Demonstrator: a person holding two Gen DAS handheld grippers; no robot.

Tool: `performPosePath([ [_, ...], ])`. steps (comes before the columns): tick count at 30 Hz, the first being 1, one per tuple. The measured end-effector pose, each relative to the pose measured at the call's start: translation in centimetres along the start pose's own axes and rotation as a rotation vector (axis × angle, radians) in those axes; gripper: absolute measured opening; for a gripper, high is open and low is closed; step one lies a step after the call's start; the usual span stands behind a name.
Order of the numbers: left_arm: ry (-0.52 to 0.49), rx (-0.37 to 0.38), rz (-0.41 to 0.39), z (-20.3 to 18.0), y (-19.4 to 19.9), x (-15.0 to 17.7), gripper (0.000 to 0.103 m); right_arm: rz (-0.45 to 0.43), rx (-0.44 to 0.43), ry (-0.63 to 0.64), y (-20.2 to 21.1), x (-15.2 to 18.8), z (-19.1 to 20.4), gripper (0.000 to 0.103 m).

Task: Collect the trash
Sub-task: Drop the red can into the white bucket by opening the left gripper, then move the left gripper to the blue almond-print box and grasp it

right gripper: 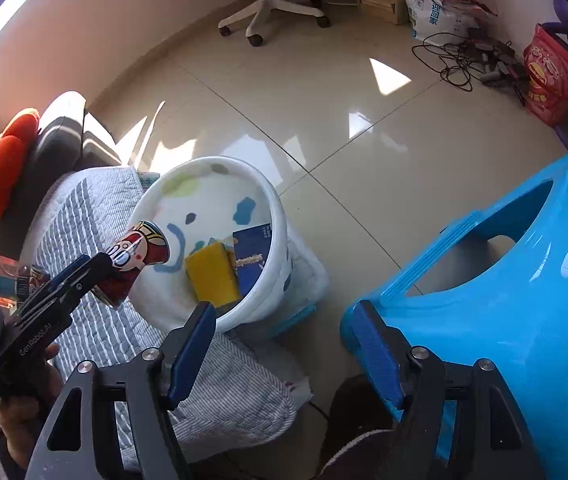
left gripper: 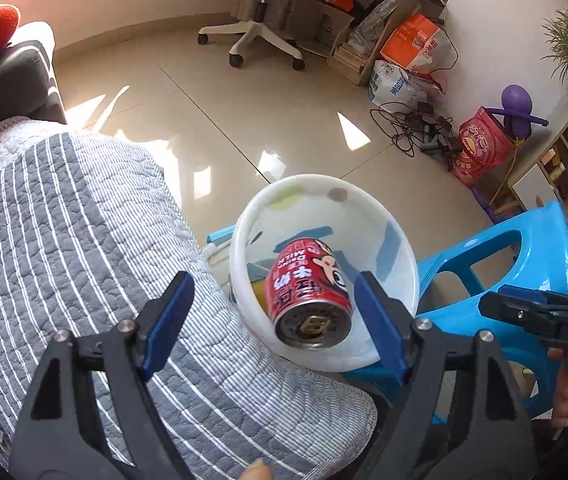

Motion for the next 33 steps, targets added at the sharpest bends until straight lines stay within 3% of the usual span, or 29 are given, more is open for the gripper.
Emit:
performPosePath([
  [4, -0.023, -0.106, 0.028, 1.8, 1.3, 0.7, 0.102, -0.015, 0.002, 0.033, 0.4, 0.0, 1.4, 0.077],
  [8, -0.032, -0.192, 0.057, 4.4, 2.9, 2.0, 0.102, -0.021, 0.008, 0.079, 0.6, 0.1, 3.1, 0.078],
  [15, 0.013, -0.26, 0.065, 9.3, 7.8, 4.1, 0.102, -0.034, -0.005, 0.185, 0.9, 0.8, 8.2, 0.079],
  [17, 0.027, -0.278, 0.061, 10.8, 9.3, 4.6, 0.102, -0.038, -0.012, 0.228, 1.0, 1.3, 10.2, 0.083],
  [33, 0.175, -0.421, 0.061, 22.6, 19.4, 10.3, 0.102, -0.022, -0.114, 0.512, 0.1, 7.9, 25.1, 0.085],
])
Point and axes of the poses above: each gripper's, at about its wrist camera, not at the fingertips, and y roughly against the way its jaws point, z to its left, x to its underside, the point moved 4 cm from there along -y, roughly the way its jaws point, and after that the axes turned 10 degrees about -z, right-handed, at the moved point
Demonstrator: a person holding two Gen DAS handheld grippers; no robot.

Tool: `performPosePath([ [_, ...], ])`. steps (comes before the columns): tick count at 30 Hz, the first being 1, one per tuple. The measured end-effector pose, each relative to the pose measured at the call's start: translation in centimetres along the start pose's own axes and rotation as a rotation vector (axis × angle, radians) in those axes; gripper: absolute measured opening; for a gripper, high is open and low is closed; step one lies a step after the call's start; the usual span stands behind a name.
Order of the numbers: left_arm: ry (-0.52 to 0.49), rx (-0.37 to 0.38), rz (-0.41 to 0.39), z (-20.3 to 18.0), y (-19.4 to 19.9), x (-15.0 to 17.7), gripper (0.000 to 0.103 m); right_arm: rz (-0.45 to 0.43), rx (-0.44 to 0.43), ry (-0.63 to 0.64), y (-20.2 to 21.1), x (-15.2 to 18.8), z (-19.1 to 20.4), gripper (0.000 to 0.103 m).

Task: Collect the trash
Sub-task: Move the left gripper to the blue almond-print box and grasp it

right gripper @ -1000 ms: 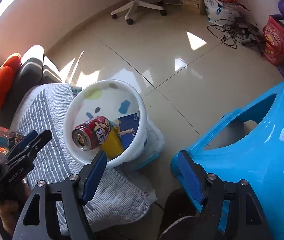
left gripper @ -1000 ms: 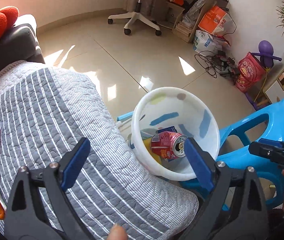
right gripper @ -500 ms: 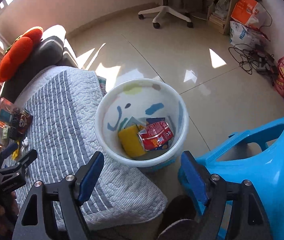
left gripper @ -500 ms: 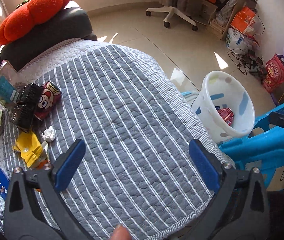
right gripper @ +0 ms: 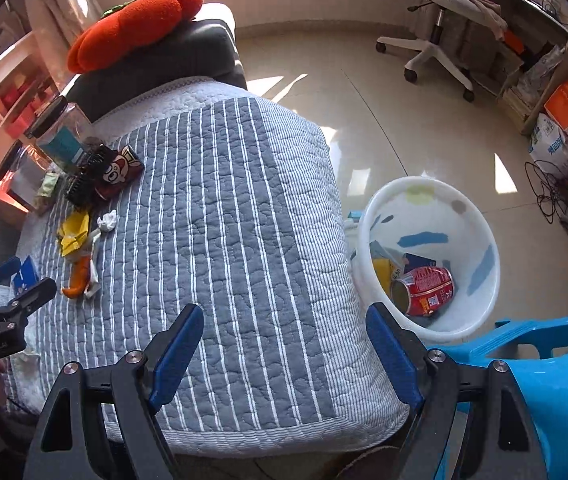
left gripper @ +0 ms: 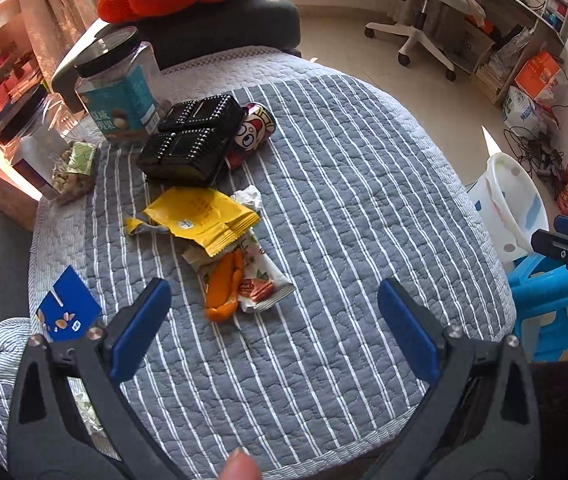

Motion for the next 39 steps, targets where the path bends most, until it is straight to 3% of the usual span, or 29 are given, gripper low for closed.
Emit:
performPosePath([
  [8, 0.117, -0.062, 0.022, 7.7, 0.7, 1.9, 0.102, 0.033, -0.02, 0.028, -2.0, 0.1, 3.8, 0.085],
  [17, 0.349, -0.103, 0.118, 17.1, -1.3, 4.3, 0.102, 0.076, -0.06, 0.025, -4.3, -0.2, 7.4, 0.085],
  [25, 0.475, -0.168, 0.122, 21.5, -4.2, 4.6, 0.1, 0.102, -0.099, 0.042, -6.1, -0.4, 11.6, 0.085],
  [28, 0.398, -0.178, 0.141, 21.4, -5.7, 4.0, 0.098, 0.115, -0.107, 0.049, -6.8, -0.3, 12.8, 0.085],
  [33, 0.114, -0.105, 0.197, 20.0, -6.9, 2.4, 0.098, 0.128, -0.115, 0.057, -7.3, -0.3, 13.7, 0.085],
  [36, -0.03, -0.082, 0.263, 19.7, -7.4, 2.2, 0.098, 0.136, -0.103, 0.077, -7.5, -0.2, 13.5, 0.085],
  [39, -0.189, -0.108, 0.356, 19.3, -8.7, 3.3, 0.098, 0.138, -0.086, 0.093, -7.5, -0.2, 13.1, 0.085],
])
Point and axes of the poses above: each gripper's, at about its wrist camera, not at the fingertips, and y roughly against the way its jaws point, z to its left, x to its underside, the point moved 4 cm from there along -y, roughly the way its jaws point, and after that the axes turned 10 degrees about -z, right-handed, at the moved point
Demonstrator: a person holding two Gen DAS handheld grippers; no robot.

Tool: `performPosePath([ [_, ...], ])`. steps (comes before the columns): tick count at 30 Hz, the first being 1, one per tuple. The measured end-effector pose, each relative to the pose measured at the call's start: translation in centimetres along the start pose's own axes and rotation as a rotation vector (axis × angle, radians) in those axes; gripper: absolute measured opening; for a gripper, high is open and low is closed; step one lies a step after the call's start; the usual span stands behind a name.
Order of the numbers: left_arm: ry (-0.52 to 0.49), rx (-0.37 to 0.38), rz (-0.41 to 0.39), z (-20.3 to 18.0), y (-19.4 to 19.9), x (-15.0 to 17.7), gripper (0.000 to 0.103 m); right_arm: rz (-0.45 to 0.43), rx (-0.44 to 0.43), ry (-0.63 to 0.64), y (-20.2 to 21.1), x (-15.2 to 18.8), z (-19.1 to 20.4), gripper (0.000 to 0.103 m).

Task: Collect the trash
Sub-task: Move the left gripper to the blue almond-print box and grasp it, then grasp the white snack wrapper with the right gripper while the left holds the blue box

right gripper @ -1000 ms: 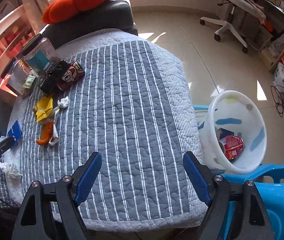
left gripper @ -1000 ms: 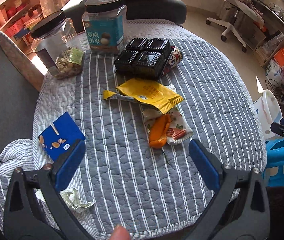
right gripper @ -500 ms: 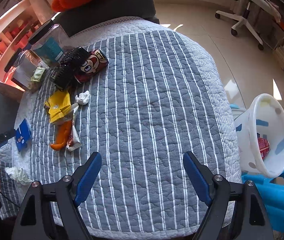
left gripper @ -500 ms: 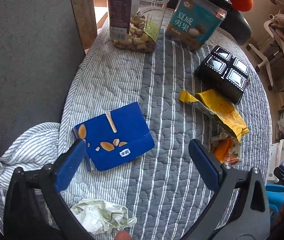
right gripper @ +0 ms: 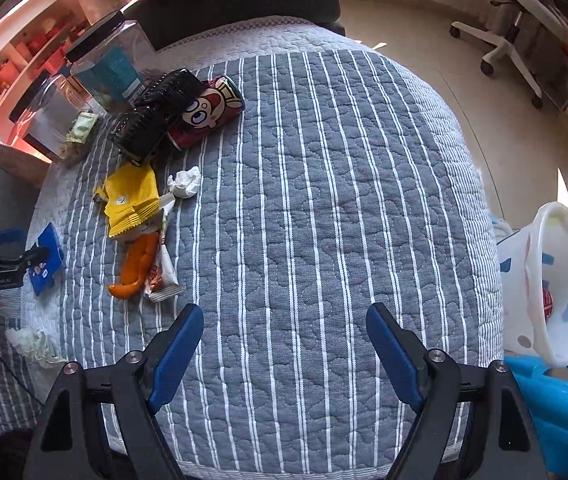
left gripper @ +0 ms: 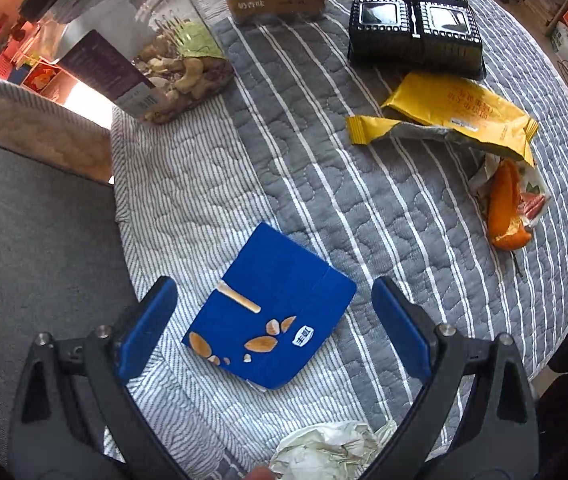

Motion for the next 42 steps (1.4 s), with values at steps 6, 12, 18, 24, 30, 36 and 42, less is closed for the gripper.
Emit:
performPosePath([
  [6, -0.113, -0.064, 0.11, 0.3, -3.3, 1.9, 0.095, 0.006, 0.013, 0.0, -0.4, -0.2, -0.3, 0.085],
  [12, 0.058, 0.023, 0.048, 1.9, -2.6, 2.8, 0.087, 0.024, -0.007, 0.033, -1.8, -0.3, 1.7, 0.085],
  [18, 0.136, 0.03, 0.003, 0.8, -0.2, 3.4, 0.081, 0.036, -0.102, 0.064, -4.1, -0.7, 5.5, 0.085],
  [24, 0.179, 0.035, -0.068, -2.0, 3.2, 2.6, 0.077, 0.085, -0.178, 0.038, -7.7, -0.8, 7.8, 0.055],
  [30, 0.268, 0.057, -0.123, -3.0, 6.4, 2.6, 0.074, 0.116, -0.329, -0.012, -9.2, -0.3, 9.0, 0.017],
  [36, 0.332, 0.09, -0.18, -4.4, 8.0, 1.6, 0.074, 0.048, -0.314, 0.035, -5.8, -0.9, 8.4, 0.009],
  [42, 0.342, 0.123, -0.224, -6.3, 8.0, 0.9, 0.074, -0.001, -0.289, 0.031, -2.2, -1.1, 5.8, 0.009],
])
Point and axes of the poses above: each gripper's, at about its wrist camera, not at the fingertips, and y roughly against the way its jaws point, z to its left, x to its underside, the point moved 4 cm from there along -y, roughly the way its jaws point, and after that the axes turned 10 degrees about -z, right-handed, at the moved point
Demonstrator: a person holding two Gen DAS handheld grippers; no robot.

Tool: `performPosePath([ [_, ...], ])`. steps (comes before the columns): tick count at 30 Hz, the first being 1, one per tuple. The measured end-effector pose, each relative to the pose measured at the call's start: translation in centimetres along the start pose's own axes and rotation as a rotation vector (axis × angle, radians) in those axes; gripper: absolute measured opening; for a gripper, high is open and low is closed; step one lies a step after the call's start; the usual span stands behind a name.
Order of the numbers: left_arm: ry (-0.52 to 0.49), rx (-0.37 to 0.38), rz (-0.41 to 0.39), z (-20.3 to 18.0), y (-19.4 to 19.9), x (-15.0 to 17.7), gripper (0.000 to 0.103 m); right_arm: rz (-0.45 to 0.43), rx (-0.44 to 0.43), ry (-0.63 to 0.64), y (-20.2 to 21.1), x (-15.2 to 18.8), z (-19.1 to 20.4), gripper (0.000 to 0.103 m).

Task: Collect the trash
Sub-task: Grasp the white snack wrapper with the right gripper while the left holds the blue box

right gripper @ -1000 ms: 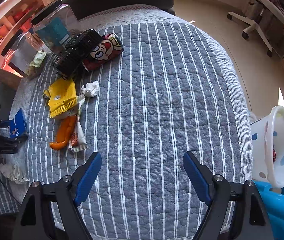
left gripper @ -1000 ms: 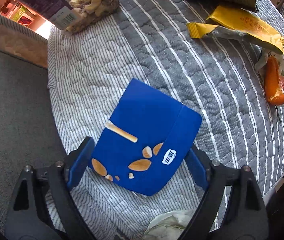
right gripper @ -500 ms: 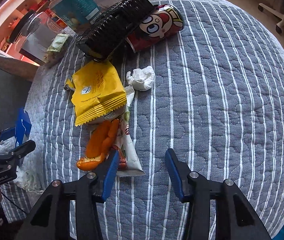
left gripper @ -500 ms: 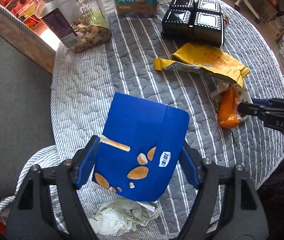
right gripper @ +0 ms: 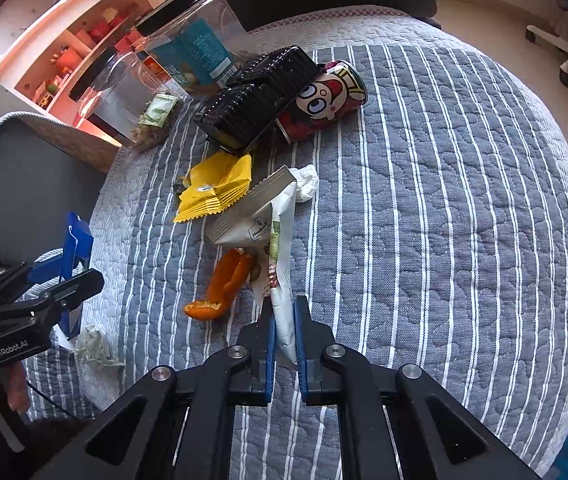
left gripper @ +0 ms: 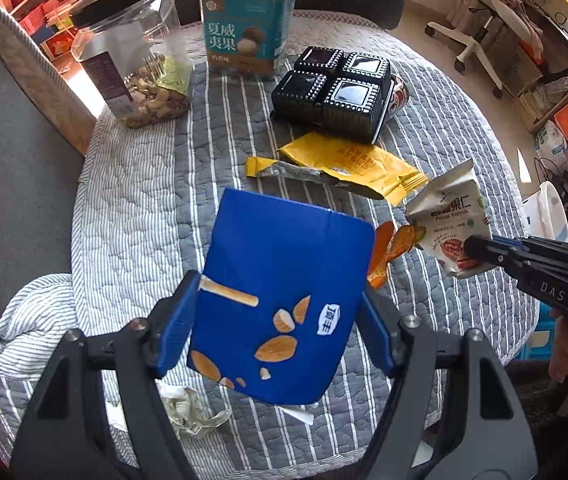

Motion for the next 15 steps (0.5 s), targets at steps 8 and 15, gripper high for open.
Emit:
performPosePath([
  [8, -0.012, 0.024, -0.042, -3.1, 0.3, -0.9, 0.074, -0.051, 0.045, -0.019, 4.9, 0.8, -2.9, 0.009],
  [15, -0.051, 0.079, -0.072, -8.2, 0.4, -2.3, 0.074, -0.096, 0.074, -0.049, 9.0, 1.7, -5.7, 0.009],
])
Point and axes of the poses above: each gripper's, at about its wrist camera, not at the fingertips, and y roughly against the way its jaws point, z to its left, x to its underside, the point moved 4 cm from there along -y, roughly the way its jaws point, and after that the axes turned 10 degrees about -z, right-handed, at the moved point
